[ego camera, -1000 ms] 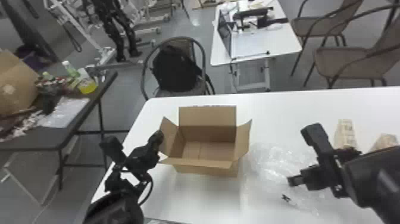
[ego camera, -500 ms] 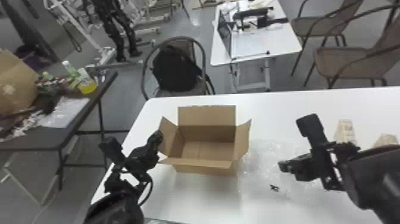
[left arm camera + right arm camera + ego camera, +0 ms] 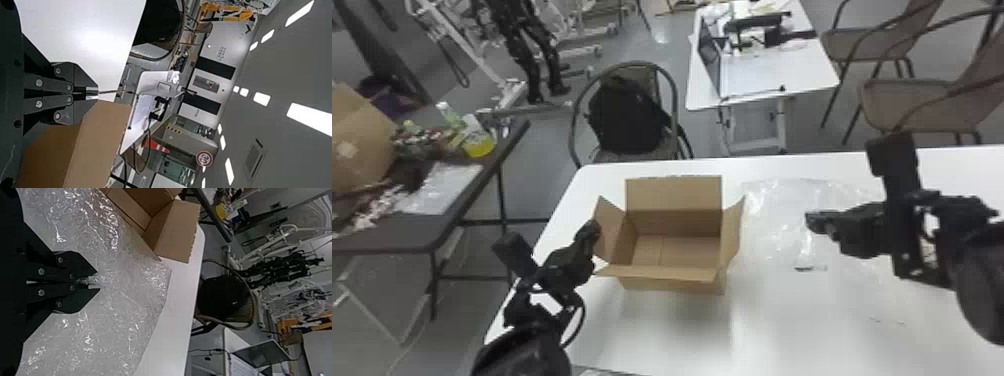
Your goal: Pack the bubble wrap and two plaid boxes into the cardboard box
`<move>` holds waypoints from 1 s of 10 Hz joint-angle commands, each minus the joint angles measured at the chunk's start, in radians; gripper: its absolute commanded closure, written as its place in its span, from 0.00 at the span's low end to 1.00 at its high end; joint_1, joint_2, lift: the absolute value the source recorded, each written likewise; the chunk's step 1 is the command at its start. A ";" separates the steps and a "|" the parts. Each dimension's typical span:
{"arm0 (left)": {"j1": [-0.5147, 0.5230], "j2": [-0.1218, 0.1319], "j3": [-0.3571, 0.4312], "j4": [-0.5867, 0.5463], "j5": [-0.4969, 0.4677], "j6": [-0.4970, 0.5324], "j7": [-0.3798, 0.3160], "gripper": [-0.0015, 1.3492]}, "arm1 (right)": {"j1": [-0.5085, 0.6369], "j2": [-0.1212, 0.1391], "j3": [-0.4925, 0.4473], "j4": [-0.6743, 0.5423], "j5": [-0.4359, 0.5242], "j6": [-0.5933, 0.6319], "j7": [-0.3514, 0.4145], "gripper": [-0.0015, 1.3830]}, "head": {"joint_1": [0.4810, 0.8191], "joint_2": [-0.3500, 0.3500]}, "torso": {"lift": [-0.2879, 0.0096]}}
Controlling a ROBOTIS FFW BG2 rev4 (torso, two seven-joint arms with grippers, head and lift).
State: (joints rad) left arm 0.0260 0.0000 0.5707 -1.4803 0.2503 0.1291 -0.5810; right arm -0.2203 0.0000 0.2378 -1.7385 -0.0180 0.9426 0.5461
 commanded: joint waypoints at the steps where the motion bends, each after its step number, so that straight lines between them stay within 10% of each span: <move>1: 0.003 -0.003 0.001 -0.002 0.006 -0.005 0.003 0.90 | 0.019 0.001 -0.054 -0.147 -0.002 0.015 0.000 0.93 | 0.63 1.00 | 0.80; 4: 0.028 -0.003 -0.040 -0.020 0.018 -0.043 0.118 0.90 | -0.036 -0.041 -0.020 -0.113 -0.200 -0.019 0.002 0.93 | 0.63 1.00 | 0.80; 10: 0.071 -0.003 -0.201 -0.026 0.107 -0.088 0.274 0.90 | -0.271 0.001 0.166 0.270 -0.372 -0.217 0.166 0.93 | 0.58 1.00 | 0.80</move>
State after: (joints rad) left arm 0.0961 0.0000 0.3836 -1.5067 0.3492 0.0446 -0.3087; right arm -0.4545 -0.0008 0.3794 -1.5410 -0.3687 0.7530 0.7063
